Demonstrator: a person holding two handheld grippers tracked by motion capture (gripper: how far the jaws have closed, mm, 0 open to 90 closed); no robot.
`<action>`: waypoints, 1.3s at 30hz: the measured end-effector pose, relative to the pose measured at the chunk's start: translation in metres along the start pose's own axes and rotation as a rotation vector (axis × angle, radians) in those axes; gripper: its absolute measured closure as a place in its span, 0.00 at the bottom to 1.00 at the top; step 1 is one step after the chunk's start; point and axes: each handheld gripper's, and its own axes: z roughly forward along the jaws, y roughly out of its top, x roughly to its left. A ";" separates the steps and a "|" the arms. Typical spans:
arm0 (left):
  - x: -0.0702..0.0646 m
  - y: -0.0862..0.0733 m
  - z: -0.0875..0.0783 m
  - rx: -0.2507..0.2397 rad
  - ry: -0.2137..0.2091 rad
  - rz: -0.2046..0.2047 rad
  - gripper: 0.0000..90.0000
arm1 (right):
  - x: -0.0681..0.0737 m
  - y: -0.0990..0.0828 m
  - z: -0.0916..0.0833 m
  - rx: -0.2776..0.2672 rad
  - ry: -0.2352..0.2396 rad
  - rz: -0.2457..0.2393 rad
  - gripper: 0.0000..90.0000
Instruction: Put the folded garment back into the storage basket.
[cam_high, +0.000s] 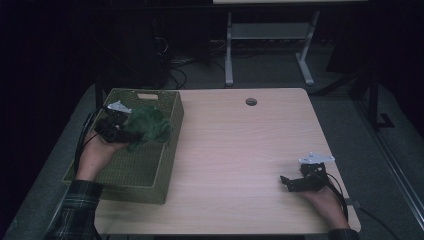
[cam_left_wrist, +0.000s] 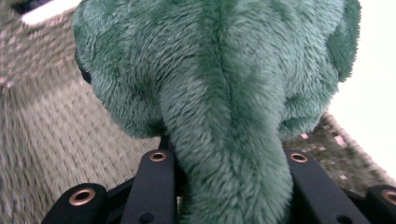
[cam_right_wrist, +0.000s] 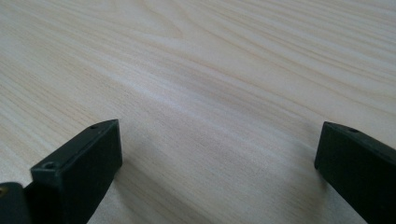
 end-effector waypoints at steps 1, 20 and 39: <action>0.002 -0.003 0.002 0.000 0.009 -0.013 0.75 | 0.000 0.000 0.000 0.000 0.000 0.000 0.00; 0.028 -0.051 0.049 0.086 0.031 -0.103 0.75 | 0.000 0.000 0.000 -0.003 -0.001 -0.004 0.00; 0.029 -0.058 0.060 0.119 0.032 -0.100 0.38 | 0.000 0.000 0.000 -0.003 -0.001 -0.004 0.00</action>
